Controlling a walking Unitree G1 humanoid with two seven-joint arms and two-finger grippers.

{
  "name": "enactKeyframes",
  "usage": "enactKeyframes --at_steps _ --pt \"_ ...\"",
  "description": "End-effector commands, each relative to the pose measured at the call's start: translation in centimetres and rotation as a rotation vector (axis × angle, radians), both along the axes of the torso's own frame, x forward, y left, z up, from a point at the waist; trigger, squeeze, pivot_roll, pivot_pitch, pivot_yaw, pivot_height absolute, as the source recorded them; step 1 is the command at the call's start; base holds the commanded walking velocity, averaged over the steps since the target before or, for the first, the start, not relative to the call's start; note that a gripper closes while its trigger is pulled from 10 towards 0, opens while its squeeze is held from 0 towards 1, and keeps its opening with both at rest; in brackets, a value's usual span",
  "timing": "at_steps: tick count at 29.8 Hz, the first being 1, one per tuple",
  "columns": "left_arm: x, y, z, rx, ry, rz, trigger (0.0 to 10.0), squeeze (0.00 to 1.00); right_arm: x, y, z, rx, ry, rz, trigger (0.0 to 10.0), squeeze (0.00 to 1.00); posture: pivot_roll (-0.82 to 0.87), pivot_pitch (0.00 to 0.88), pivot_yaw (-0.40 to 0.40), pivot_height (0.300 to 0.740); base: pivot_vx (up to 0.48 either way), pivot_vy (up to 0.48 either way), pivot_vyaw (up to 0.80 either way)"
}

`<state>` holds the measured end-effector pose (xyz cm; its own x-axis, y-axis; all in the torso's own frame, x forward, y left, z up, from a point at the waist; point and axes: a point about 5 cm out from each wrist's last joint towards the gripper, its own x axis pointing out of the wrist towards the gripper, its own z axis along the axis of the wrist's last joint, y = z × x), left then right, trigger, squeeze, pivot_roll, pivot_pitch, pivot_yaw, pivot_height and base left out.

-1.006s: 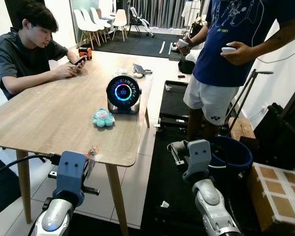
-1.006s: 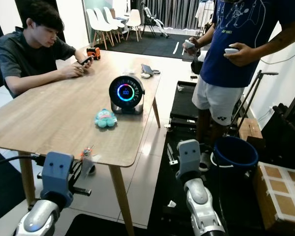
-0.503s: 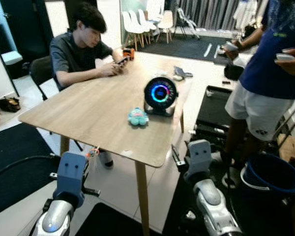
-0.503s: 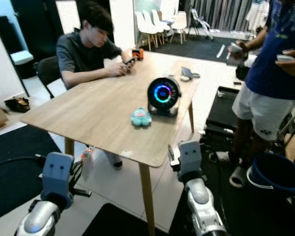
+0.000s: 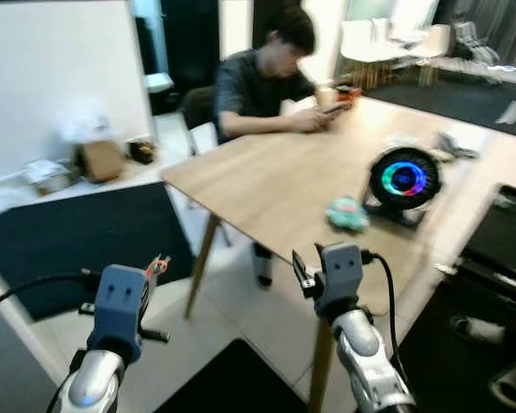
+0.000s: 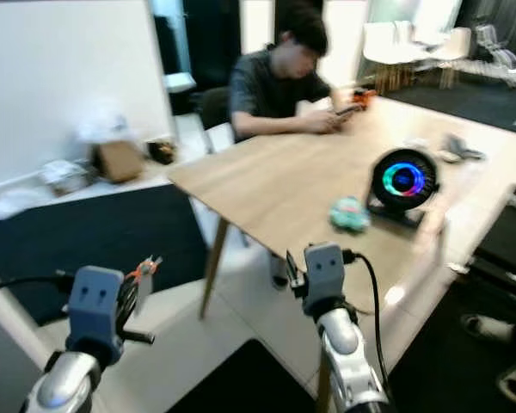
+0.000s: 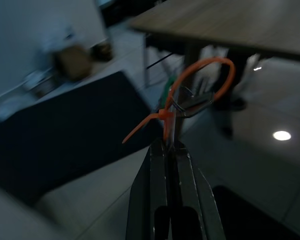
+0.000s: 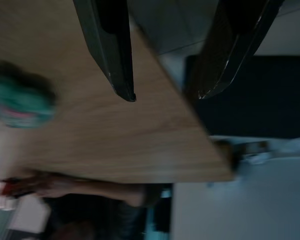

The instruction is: Hang keys on a hook

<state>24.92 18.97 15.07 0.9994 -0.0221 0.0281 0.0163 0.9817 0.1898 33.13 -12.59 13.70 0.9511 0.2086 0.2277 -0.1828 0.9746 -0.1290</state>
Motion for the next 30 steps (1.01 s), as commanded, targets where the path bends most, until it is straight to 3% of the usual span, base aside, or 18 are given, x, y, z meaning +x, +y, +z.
enactKeyframes --at_steps 1,15,30 --pt "-0.1 0.0 -0.3 0.014 0.014 -0.001 10.0 0.00 -0.2 -0.3 -0.5 0.003 0.022 -0.009 10.0 0.00 0.16 0.075 -0.040 0.740 0.000 0.000 0.80" --pt "-0.2 1.0 -0.6 0.026 0.025 0.052 10.0 0.00 -0.2 -0.3 -0.6 -0.001 0.025 -0.001 10.0 0.00 0.17 0.076 -0.046 0.740 0.000 0.000 0.80" --pt "0.3 3.3 -0.1 0.018 0.011 0.215 10.0 0.00 -0.1 0.3 -0.3 0.007 0.022 0.033 10.0 0.00 0.17 0.072 -0.049 0.740 0.000 0.000 0.80"
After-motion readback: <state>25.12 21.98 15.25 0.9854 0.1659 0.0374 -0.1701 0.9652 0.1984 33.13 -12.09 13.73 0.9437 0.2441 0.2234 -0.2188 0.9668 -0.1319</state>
